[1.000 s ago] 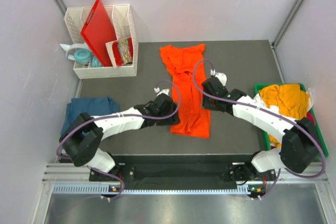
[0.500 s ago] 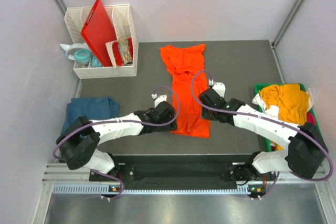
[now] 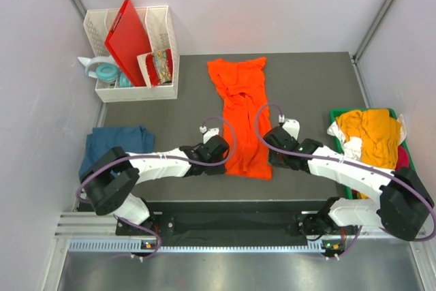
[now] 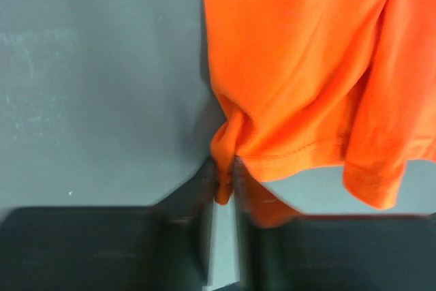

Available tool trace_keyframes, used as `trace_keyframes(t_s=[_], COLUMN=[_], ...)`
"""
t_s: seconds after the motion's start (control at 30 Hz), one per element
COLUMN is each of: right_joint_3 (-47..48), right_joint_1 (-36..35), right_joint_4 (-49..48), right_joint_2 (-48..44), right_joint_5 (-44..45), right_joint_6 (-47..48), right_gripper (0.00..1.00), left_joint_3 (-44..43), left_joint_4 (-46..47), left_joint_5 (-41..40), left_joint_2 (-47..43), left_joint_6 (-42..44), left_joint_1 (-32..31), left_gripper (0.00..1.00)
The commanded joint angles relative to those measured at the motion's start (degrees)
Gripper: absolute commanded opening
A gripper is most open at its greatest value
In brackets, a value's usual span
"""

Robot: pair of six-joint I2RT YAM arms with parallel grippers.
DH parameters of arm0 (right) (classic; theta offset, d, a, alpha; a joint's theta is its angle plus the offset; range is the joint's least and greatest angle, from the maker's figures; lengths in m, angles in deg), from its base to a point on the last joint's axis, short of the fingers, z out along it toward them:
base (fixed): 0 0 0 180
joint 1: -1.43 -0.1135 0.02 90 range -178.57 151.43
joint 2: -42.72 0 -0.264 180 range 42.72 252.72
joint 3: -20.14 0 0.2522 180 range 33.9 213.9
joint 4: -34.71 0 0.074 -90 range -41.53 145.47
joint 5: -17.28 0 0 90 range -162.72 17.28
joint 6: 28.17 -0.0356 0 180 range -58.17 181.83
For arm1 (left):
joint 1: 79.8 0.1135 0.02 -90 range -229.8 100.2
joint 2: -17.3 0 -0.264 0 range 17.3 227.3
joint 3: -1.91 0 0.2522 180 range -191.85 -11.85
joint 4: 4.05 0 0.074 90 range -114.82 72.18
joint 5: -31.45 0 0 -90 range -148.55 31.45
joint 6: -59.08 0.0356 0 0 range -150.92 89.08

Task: Fold and stack the t-shirts
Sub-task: Grab the bottom of the folded rectangular tshirt with both arms

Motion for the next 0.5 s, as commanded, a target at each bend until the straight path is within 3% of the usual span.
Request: trace_keyframes(t_s=[0.0, 0.03, 0.47], right_joint_3=[-1.3, -1.8, -6.2], right_joint_1=[-0.9, -1.0, -6.5], right_joint_4=[-0.4, -0.4, -5.2], right_joint_2=[-2.7, -2.8, -2.3], right_joint_5=[-0.1, -0.4, -5.0], right_joint_6=[-2.2, -2.5, -7.0], right_gripper=[0.47, 0.46, 0.49], left_joint_3=[2.0, 2.4, 4.5], left_joint_4=[-1.5, -1.8, -1.0], left_joint_5=[0.6, 0.8, 2.2], left_joint_2=[-0.7, -1.1, -0.1], left_joint_6=[-0.9, -1.0, -1.6], left_joint_1=[-0.6, -0.7, -2.3], left_gripper=[0.04, 0.00, 0.00])
